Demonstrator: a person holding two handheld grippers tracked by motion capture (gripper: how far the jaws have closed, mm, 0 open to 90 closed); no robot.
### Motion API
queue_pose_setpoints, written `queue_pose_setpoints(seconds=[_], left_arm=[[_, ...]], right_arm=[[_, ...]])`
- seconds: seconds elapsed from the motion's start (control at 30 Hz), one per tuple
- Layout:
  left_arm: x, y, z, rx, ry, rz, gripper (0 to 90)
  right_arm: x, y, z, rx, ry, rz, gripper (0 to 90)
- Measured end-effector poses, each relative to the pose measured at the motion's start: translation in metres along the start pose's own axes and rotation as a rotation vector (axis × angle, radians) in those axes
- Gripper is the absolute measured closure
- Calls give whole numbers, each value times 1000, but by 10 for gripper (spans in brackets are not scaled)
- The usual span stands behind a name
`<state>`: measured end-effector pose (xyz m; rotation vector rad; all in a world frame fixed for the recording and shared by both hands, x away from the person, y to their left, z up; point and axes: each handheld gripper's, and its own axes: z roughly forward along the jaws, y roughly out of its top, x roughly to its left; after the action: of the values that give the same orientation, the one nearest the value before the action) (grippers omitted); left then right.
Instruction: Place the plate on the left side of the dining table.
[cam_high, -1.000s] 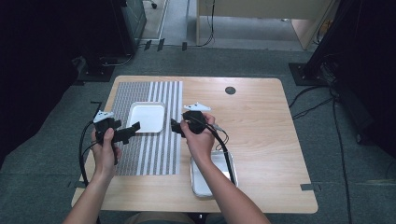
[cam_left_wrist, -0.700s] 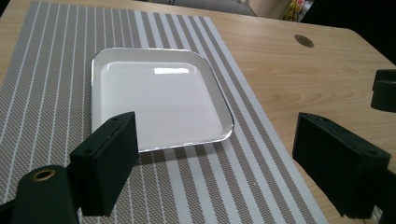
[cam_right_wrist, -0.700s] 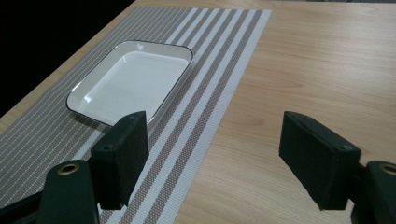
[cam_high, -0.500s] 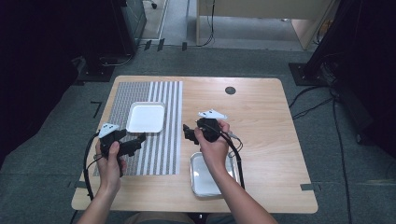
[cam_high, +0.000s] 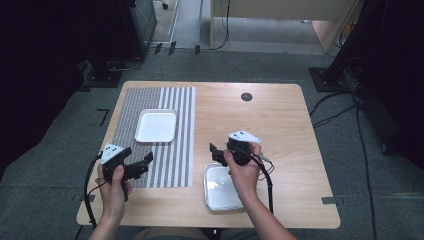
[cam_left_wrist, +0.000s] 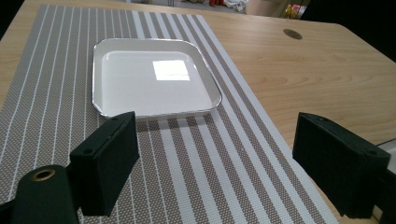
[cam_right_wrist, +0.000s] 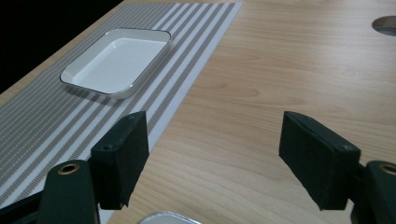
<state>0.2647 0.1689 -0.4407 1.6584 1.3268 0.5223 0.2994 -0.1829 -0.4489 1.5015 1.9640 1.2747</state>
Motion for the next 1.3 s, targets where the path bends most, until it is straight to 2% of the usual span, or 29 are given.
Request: queue_pose_setpoints(seconds=[0.13,0.3,0.53,0.63,0.87,1.03,1.2,1.3], left_arm=[[5,-10,-3,-2,13,-9,144],[13,-24,-3,21,33,-18,144],[23,-31,-10,7,57,11,144],[26,-35,-11,18,61,24,144],[33,-44,-12,20,83,51,144],[42,-50,-16,9,74,53,144],[50,-59,-17,29,103,69,144],[55,-64,-16,44,94,74,144]], right_arm=[[-12,-8,-10,-6,-13,5,246],[-34,-17,-23,-22,-35,50,251],[-66,-29,-43,-49,-83,93,256],[-79,-35,-50,-63,-99,115,260],[-103,-49,-66,-61,-144,118,262],[-119,-56,-80,-72,-171,130,262],[-134,-62,-92,-84,-204,142,262],[-143,-67,-98,-88,-222,146,262]])
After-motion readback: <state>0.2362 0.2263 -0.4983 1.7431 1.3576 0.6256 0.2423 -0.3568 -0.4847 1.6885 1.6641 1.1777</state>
